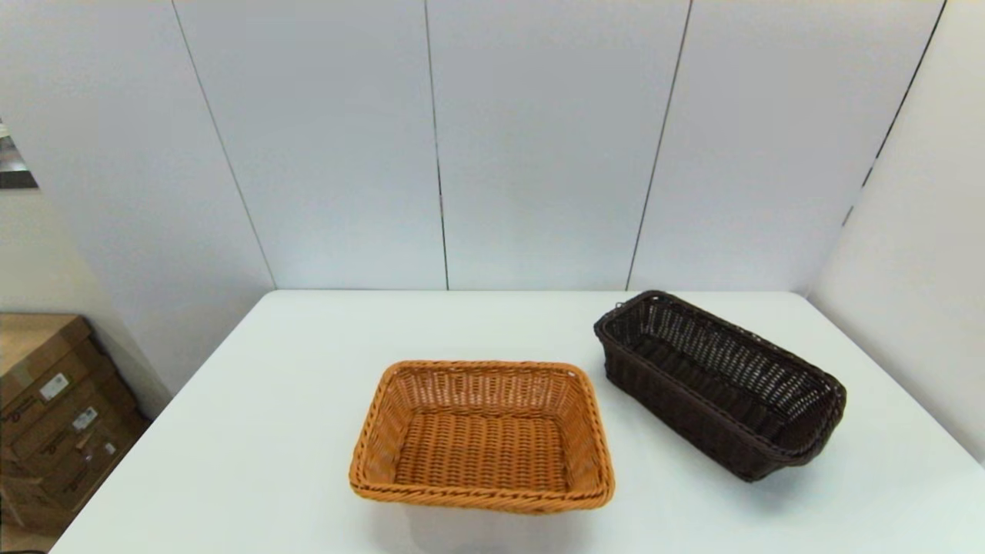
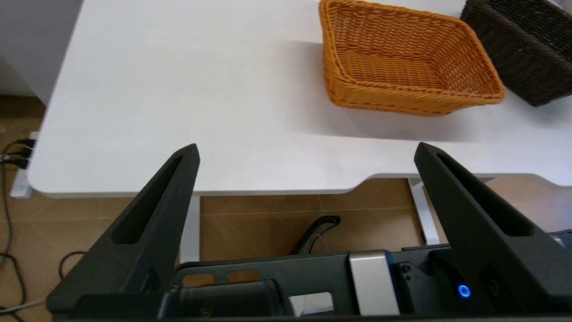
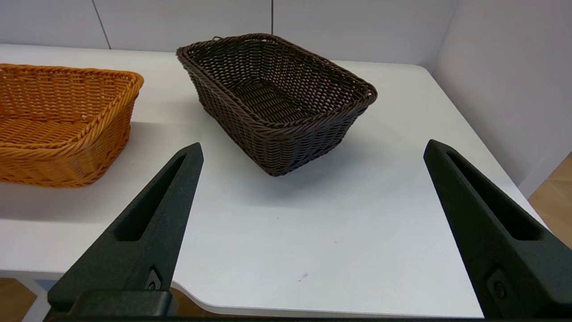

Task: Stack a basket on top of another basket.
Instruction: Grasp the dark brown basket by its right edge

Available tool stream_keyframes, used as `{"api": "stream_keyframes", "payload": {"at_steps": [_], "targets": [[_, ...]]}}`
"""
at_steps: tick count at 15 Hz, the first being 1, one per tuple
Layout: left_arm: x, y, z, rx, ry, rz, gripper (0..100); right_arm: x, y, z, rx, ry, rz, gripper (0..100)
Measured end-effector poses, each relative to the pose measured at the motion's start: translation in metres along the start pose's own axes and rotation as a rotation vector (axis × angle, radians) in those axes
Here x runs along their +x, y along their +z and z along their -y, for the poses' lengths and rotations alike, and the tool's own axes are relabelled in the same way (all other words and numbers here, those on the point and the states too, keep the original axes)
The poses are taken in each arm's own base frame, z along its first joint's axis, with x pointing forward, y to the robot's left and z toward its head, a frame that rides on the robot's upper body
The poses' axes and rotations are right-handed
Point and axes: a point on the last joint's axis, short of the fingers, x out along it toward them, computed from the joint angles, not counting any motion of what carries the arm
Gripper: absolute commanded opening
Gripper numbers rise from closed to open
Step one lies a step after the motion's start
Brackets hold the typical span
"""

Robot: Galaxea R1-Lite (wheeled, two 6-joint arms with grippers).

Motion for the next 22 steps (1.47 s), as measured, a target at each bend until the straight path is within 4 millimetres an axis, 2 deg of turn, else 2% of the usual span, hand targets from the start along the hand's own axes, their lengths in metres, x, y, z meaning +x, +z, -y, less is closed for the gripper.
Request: {"api": "stream_keyframes", "payload": {"at_steps": [6,9,13,18,22], "targets": [[0.0,-0.029,-0.005,0.061,0.0,0.08,100,0.0,0.0,0.0,-0.002,0.0,0.0,100],[0.021,-0.044,-0.013,0.114,0.037,0.165,100,0.0,0.0,0.0,-0.001,0.0,0.0,100],[0.049,-0.056,-0.021,0.15,0.067,0.314,100,0.0,0.0,0.0,-0.003,0.001,0.0,100],[0.067,-0.07,-0.029,0.213,0.143,0.351,100,0.0,0.0,0.0,-0.004,0.002,0.0,100],[0.072,-0.073,-0.031,0.223,0.15,0.391,100,0.0,0.0,0.0,-0.004,0.002,0.0,100]]}}
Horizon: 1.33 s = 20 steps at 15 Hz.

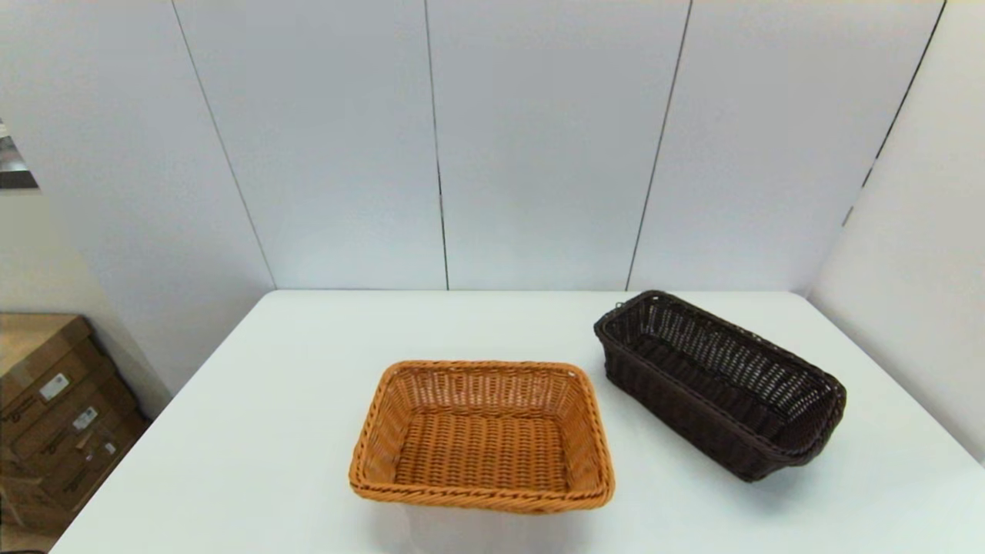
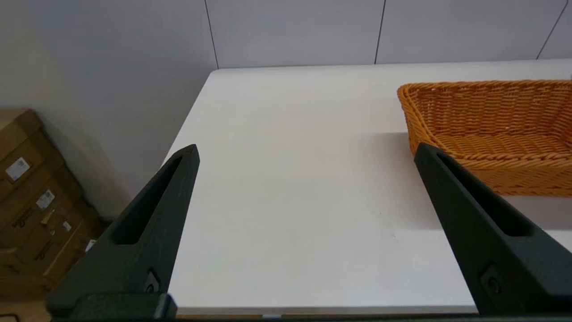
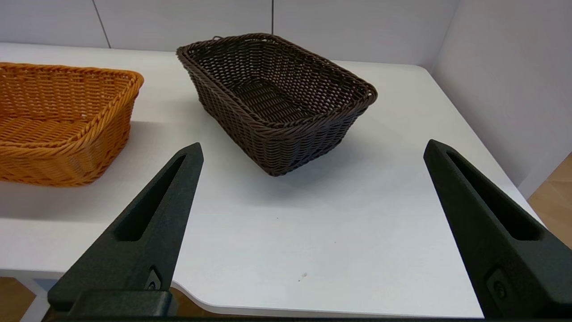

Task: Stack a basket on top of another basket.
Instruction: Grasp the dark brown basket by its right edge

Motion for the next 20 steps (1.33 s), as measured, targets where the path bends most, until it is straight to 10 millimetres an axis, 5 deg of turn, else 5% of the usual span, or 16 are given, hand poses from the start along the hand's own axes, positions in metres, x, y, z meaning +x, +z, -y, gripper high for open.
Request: {"api": "stream_keyframes", "payload": {"at_steps": [11,16,20], "targets": [[0.0,-0.001,0.0,-0.056,0.002,-0.004,100,-0.002,0.006,0.0,-0.096,0.012,0.007,100],[0.0,-0.001,0.0,-0.055,0.002,-0.004,100,-0.009,0.079,0.003,-0.086,-0.016,0.069,100],[0.0,-0.001,0.0,-0.055,0.001,-0.004,100,0.018,0.13,0.006,-0.011,-0.027,-0.02,100]]}}
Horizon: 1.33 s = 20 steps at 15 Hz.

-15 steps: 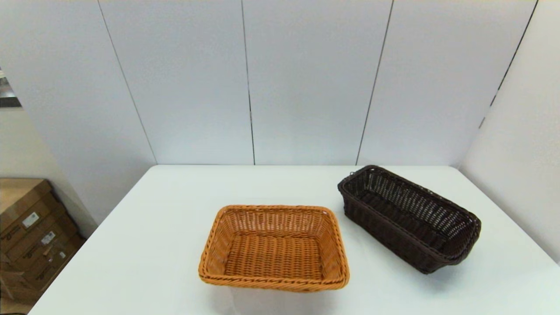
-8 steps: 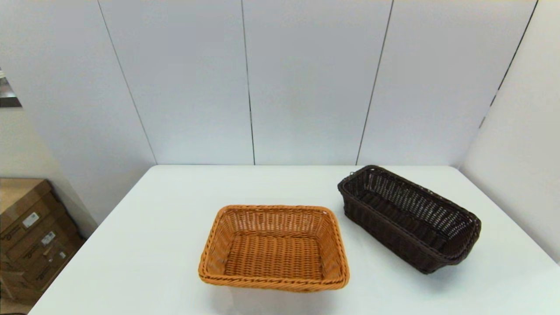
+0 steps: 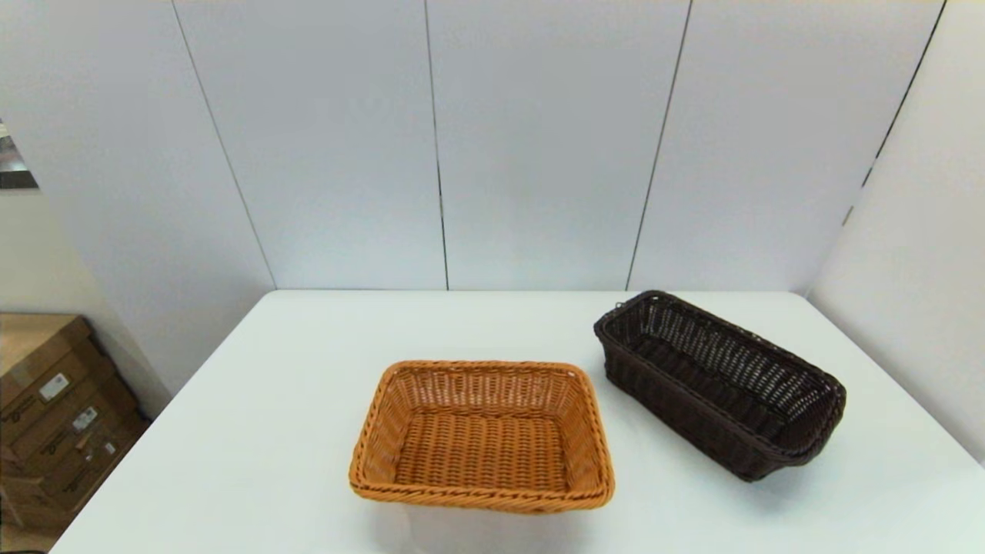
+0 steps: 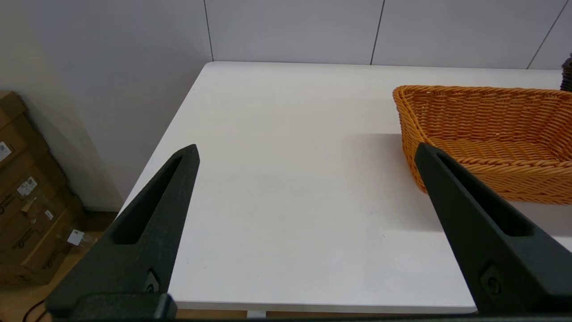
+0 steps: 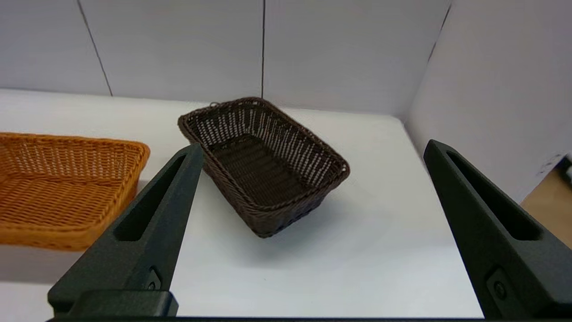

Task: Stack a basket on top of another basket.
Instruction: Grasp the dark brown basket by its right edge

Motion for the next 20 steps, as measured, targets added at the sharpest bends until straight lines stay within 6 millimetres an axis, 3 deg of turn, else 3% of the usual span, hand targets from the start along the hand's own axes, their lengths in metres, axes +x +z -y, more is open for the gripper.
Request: {"api": "stream_keyframes", "payload": {"at_steps": [4,9,15,20], "targets": [[0.0,0.0,0.0,-0.001,0.0,0.0,100,0.045,0.028,0.002,0.097,0.006,-0.253,100],[0.0,0.0,0.0,-0.001,0.0,0.0,100,0.114,0.039,-0.003,0.316,-0.022,-0.59,100],[0.0,0.0,0.0,0.0,0.0,0.0,100,0.183,0.009,-0.025,0.497,-0.107,-0.888,100],[0.0,0.0,0.0,-0.001,0.0,0.0,100,0.227,-0.02,-0.037,0.545,-0.186,-1.044,100]]}}
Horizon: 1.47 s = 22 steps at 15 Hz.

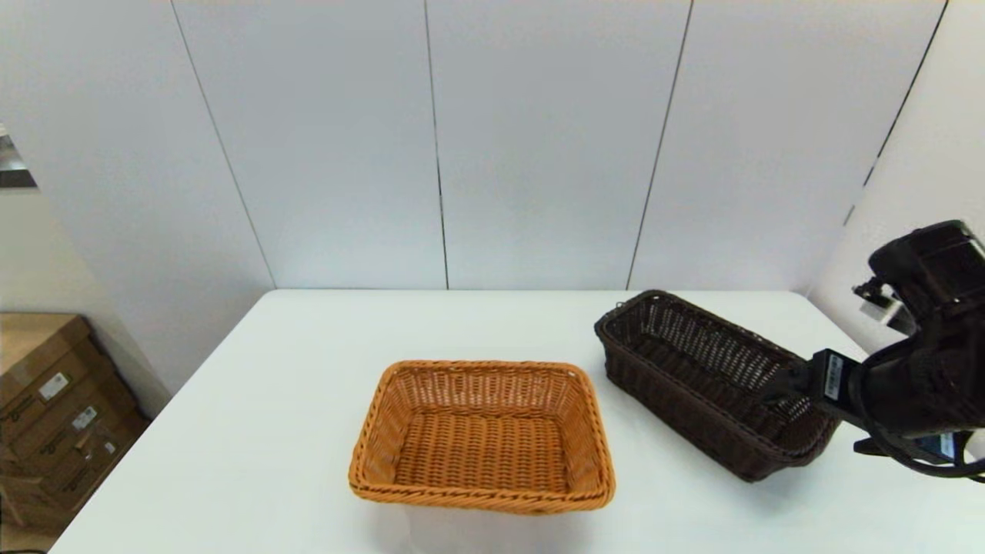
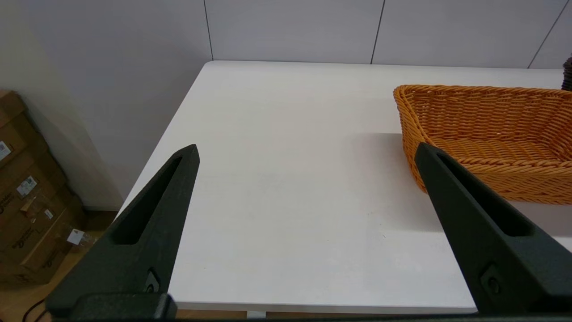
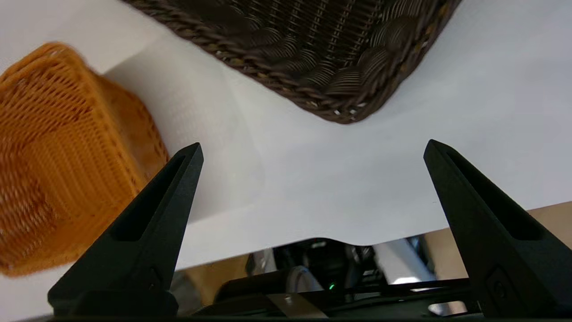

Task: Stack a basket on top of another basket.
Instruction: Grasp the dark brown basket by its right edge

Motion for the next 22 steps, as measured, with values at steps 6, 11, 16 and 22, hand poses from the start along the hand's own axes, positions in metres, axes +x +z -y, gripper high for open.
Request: {"api": "stream_keyframes", "payload": {"at_steps": [6,11,16,22], "targets": [[0.0,0.0,0.0,0.0,0.001,0.0,100,0.042,0.027,0.012,0.162,-0.124,-0.046,100],[0.0,0.0,0.0,0.0,0.001,0.0,100,0.071,0.035,0.026,0.208,-0.199,-0.107,100],[0.0,0.0,0.0,0.0,0.0,0.0,100,0.092,0.037,0.026,0.213,-0.209,-0.141,100],[0.0,0.0,0.0,0.0,0.0,0.001,100,0.116,0.037,0.027,0.213,-0.228,-0.175,100]]}}
